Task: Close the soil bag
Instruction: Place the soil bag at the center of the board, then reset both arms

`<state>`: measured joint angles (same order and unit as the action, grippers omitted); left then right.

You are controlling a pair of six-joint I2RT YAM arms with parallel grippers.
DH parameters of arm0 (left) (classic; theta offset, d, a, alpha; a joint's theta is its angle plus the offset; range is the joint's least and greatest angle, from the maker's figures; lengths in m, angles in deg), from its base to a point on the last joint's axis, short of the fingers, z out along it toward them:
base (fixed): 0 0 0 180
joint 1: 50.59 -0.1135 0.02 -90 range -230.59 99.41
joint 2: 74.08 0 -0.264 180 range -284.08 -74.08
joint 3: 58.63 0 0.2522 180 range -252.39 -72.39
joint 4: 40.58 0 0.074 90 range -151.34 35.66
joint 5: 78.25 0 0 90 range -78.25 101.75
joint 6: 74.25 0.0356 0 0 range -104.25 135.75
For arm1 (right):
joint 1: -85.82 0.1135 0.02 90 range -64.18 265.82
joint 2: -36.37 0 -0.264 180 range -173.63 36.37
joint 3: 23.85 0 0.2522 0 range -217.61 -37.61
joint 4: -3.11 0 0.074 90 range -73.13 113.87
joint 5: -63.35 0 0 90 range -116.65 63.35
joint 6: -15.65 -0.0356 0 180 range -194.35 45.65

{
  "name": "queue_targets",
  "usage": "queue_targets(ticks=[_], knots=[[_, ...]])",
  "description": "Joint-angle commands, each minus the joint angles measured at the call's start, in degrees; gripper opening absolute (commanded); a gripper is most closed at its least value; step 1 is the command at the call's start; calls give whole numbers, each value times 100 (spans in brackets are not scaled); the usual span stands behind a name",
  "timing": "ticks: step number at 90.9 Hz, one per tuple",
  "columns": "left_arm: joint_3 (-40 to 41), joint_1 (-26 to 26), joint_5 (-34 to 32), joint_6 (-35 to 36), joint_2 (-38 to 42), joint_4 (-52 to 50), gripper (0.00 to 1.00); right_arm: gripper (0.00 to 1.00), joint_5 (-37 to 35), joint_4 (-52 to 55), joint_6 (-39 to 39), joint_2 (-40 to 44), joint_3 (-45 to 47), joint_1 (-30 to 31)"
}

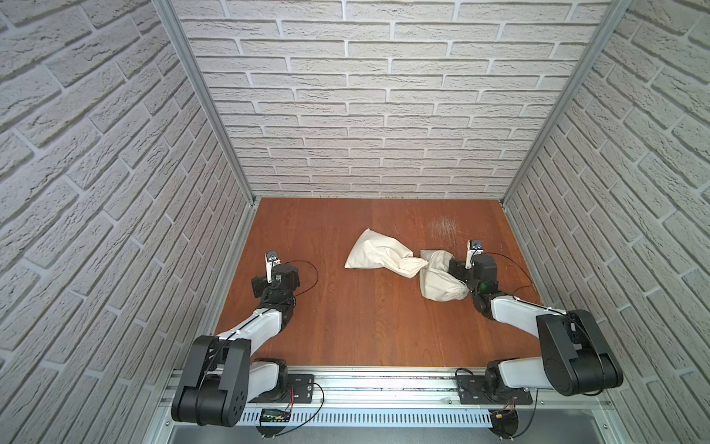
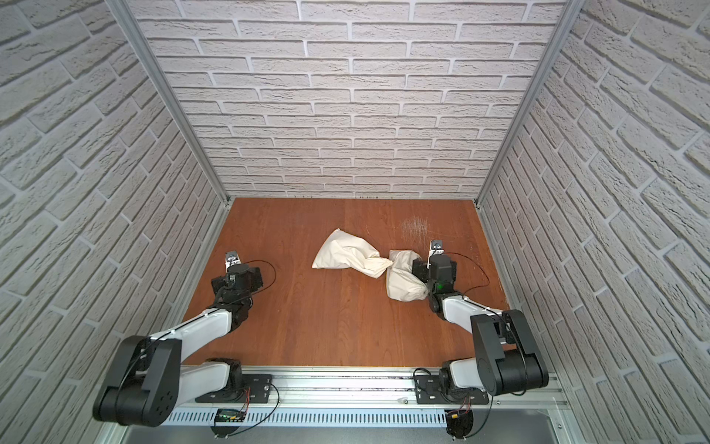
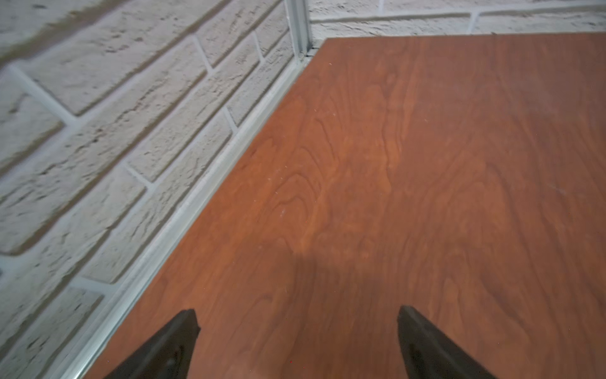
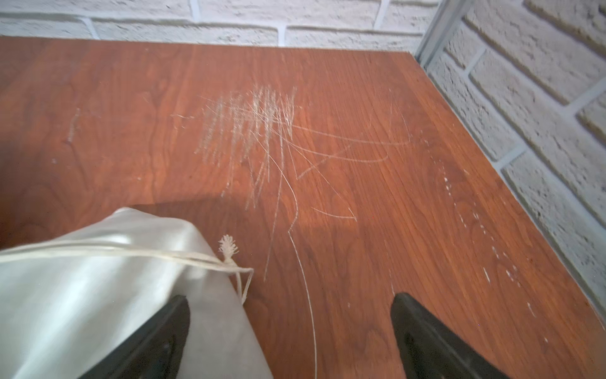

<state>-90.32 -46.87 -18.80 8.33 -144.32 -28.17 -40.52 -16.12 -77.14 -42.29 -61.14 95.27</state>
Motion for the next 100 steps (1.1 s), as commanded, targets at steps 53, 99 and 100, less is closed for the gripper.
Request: queue_targets(ticks=[53,99,100], knots=[[272,-336,1928,805,-1974,3992,98,99,1623,-1504,157,-977,-24,-806],[-495,-865,2770,399,-1844,2274,98,99,1659,-1361,112,-951,-73,-854],[-493,-865,2767,399,-1840,2263,98,99,1659,-1365,116,-950,-73,-851]])
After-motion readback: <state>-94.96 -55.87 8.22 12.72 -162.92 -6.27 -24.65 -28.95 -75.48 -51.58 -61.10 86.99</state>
